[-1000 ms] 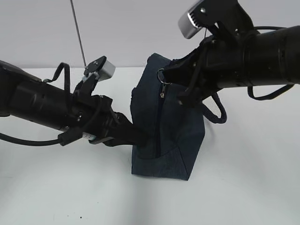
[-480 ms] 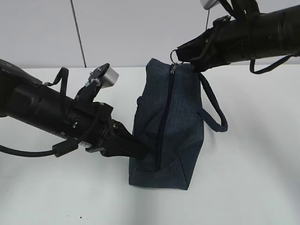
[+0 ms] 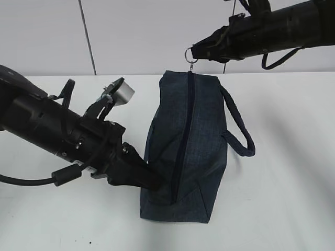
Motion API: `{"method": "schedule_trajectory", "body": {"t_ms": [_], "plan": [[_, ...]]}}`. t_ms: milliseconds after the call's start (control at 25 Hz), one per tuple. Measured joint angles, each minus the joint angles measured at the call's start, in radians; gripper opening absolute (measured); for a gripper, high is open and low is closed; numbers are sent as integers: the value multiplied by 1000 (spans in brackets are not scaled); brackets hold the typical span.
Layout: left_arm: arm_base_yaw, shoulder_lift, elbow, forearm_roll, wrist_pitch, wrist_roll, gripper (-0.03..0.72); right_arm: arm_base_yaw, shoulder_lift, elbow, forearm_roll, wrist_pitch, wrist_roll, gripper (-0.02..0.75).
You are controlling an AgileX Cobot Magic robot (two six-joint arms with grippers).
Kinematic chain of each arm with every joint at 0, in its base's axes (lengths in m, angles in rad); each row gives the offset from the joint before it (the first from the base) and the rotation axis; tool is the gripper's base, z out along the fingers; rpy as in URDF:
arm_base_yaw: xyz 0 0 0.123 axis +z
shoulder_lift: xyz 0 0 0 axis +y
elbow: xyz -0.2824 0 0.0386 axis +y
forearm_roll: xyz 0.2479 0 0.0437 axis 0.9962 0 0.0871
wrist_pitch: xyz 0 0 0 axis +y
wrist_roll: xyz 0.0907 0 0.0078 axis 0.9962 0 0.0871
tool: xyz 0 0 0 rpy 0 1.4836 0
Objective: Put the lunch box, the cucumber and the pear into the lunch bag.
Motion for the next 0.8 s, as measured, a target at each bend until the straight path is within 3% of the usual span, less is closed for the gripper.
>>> {"method": "schedule_trajectory", "body": {"t_ms": [320, 680, 800], "plan": [[0, 0, 0, 16, 9, -18, -7, -24, 174, -183, -98, 80, 166, 6], [0, 0, 0, 31, 39, -64, -6, -40, 246, -244, -138, 179, 239, 6], [0, -8, 0, 37, 41, -128, 51, -41, 246, -254, -141, 189, 243, 6]]}}
